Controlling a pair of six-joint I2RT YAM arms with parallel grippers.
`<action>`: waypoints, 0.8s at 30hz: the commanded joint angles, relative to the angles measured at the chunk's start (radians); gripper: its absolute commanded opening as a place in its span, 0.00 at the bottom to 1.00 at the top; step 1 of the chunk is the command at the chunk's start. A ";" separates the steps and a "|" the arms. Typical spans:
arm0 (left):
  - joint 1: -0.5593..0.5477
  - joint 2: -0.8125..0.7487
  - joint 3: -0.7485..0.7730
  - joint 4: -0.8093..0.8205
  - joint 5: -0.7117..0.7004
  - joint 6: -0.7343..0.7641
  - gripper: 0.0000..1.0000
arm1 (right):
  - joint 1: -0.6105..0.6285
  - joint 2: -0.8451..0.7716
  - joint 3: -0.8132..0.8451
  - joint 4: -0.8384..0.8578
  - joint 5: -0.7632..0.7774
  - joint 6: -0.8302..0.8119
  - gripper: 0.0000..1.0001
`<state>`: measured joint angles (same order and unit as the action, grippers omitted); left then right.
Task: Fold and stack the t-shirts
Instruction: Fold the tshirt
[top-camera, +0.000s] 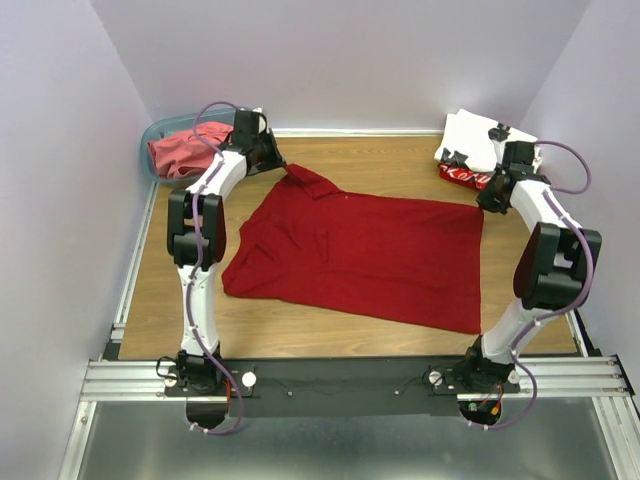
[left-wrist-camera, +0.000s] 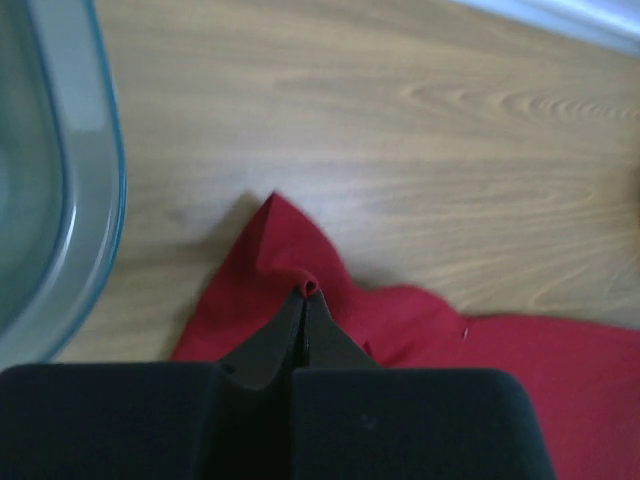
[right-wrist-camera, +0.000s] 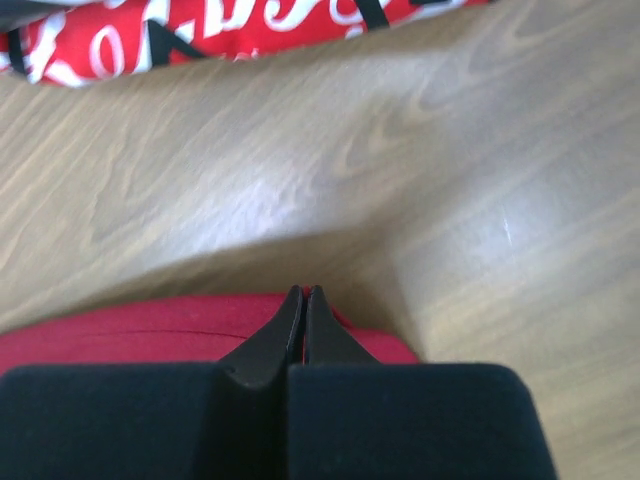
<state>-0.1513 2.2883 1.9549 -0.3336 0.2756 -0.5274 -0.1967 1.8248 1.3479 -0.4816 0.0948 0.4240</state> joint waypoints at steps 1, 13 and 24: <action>0.001 -0.142 -0.132 0.037 0.037 0.001 0.00 | -0.006 -0.102 -0.065 -0.025 -0.006 -0.027 0.00; 0.021 -0.395 -0.376 0.048 0.065 0.001 0.00 | -0.006 -0.292 -0.266 -0.037 0.003 -0.047 0.01; 0.022 -0.617 -0.623 0.061 0.085 0.003 0.00 | -0.004 -0.476 -0.424 -0.092 0.051 -0.021 0.00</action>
<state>-0.1329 1.7672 1.3899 -0.2790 0.3309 -0.5285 -0.1967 1.4071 0.9707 -0.5228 0.0967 0.3939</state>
